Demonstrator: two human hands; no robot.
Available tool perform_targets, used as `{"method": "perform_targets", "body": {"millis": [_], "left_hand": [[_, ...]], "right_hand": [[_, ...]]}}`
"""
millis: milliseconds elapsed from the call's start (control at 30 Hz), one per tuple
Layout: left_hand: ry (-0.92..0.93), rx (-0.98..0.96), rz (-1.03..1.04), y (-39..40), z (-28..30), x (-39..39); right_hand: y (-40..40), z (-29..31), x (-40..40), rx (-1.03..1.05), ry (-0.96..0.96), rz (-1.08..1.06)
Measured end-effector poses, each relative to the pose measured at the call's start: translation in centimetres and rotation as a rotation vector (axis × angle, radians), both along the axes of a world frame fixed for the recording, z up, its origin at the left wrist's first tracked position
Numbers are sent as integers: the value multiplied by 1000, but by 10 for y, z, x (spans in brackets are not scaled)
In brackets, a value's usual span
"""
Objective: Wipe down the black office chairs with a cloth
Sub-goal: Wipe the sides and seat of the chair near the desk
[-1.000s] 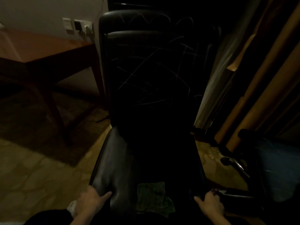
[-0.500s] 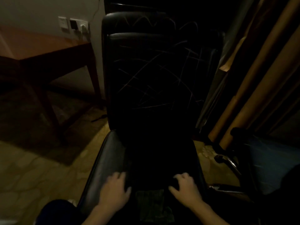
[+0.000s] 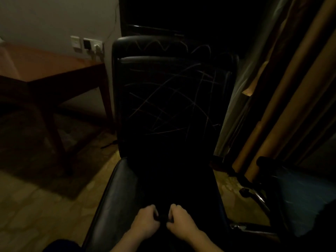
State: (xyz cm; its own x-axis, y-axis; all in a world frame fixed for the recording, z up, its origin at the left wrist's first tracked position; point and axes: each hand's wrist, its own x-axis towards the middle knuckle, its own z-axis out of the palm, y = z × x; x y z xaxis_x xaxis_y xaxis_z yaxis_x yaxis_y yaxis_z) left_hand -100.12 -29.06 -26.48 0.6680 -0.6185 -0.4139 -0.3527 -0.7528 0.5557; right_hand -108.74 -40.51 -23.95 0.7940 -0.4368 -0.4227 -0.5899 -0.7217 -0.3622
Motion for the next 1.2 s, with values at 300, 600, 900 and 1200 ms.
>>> {"method": "perform_targets", "body": {"millis": [300,600,900,1200], "left_hand": [[-321,-347,139,-12,123,75],[-573,-347,225,-13,245,145],[-541,-639,450,-28,315,259],[-676,-771,530,-64,376,375]], "right_hand": [[-36,111,69,-148,-455,21],[-53,236,146,-326,-660,75],[-51,322,260,-397,-869,93],[-68,382,383,-555,-1016,49]]}}
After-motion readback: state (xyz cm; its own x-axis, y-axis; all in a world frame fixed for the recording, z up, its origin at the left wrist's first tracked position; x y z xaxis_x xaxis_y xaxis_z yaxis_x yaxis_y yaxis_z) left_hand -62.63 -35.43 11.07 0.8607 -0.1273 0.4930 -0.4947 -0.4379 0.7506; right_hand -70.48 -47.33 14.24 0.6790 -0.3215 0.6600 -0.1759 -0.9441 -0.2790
